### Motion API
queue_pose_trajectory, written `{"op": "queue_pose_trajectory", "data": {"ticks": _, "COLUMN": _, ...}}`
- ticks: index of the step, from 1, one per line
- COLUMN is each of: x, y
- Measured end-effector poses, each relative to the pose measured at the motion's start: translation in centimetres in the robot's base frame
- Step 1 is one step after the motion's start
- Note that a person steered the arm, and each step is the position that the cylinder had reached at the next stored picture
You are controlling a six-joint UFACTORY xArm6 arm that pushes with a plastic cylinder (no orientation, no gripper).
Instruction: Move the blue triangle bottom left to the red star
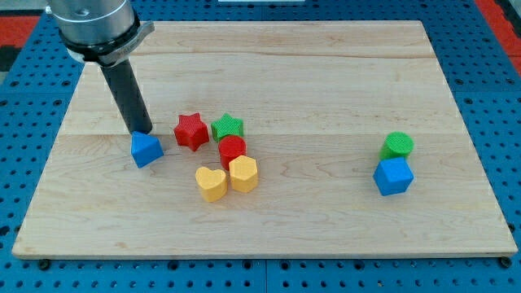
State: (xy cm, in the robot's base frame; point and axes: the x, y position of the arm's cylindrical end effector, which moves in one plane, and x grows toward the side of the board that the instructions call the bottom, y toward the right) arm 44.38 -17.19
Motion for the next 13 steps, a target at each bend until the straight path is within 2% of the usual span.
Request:
{"op": "queue_pose_trajectory", "data": {"ticks": 2, "x": 0.8, "y": -5.1}}
{"op": "queue_pose_trajectory", "data": {"ticks": 4, "x": 4.6, "y": -7.3}}
{"op": "queue_pose_trajectory", "data": {"ticks": 8, "x": 5.5, "y": 3.4}}
{"op": "queue_pose_trajectory", "data": {"ticks": 9, "x": 5.6, "y": 3.8}}
{"op": "queue_pose_trajectory", "data": {"ticks": 10, "x": 5.8, "y": -0.3}}
{"op": "queue_pose_trajectory", "data": {"ticks": 11, "x": 3.7, "y": -4.0}}
{"op": "queue_pose_trajectory", "data": {"ticks": 13, "x": 0.3, "y": -0.3}}
